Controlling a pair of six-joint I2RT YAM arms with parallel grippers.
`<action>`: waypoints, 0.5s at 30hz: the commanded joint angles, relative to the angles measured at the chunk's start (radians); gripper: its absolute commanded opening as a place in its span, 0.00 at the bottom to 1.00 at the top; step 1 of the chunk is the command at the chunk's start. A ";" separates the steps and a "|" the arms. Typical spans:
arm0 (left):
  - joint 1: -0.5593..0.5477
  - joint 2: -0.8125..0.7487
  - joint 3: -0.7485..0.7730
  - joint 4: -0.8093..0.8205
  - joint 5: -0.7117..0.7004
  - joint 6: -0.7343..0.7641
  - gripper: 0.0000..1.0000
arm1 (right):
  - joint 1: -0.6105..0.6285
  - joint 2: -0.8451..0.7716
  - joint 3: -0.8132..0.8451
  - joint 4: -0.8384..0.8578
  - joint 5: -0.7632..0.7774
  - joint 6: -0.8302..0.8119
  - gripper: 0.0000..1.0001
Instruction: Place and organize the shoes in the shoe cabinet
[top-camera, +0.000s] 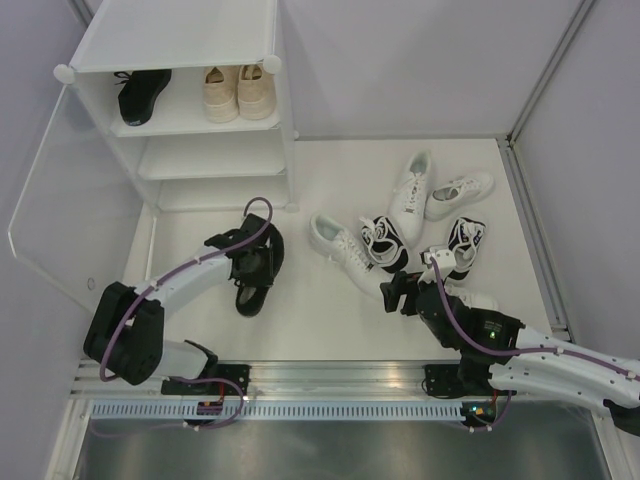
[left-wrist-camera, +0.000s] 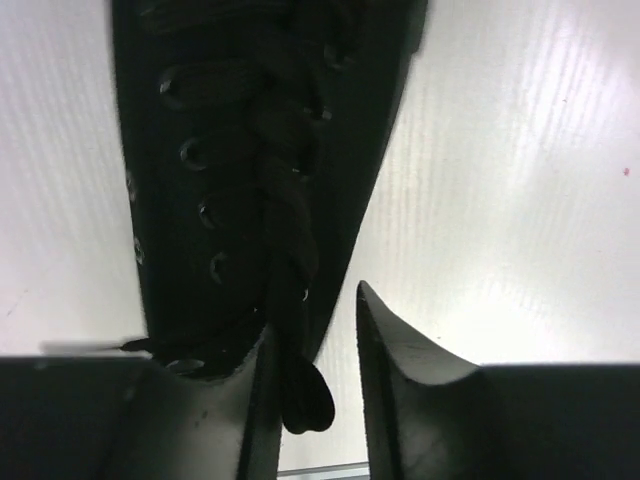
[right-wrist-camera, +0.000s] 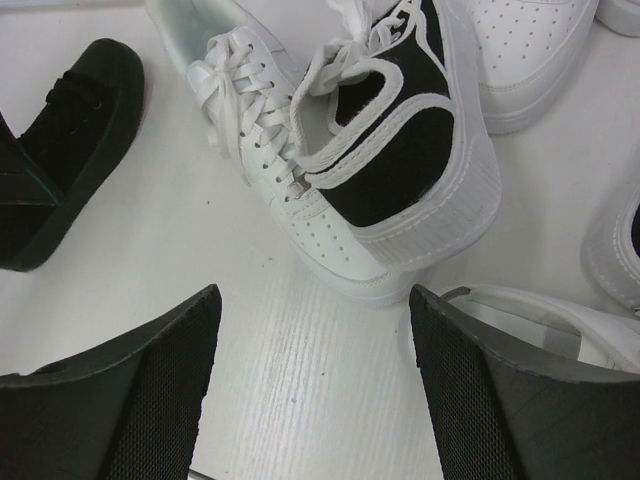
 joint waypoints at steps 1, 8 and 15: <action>-0.028 0.000 0.031 0.082 0.029 -0.182 0.35 | 0.003 0.002 0.000 0.041 -0.008 0.014 0.80; -0.040 0.041 0.112 0.064 -0.038 -0.262 0.37 | 0.003 -0.008 0.000 0.029 -0.008 0.027 0.80; -0.172 -0.008 0.029 -0.017 -0.130 -0.410 0.52 | 0.003 -0.022 -0.013 0.021 -0.004 0.039 0.80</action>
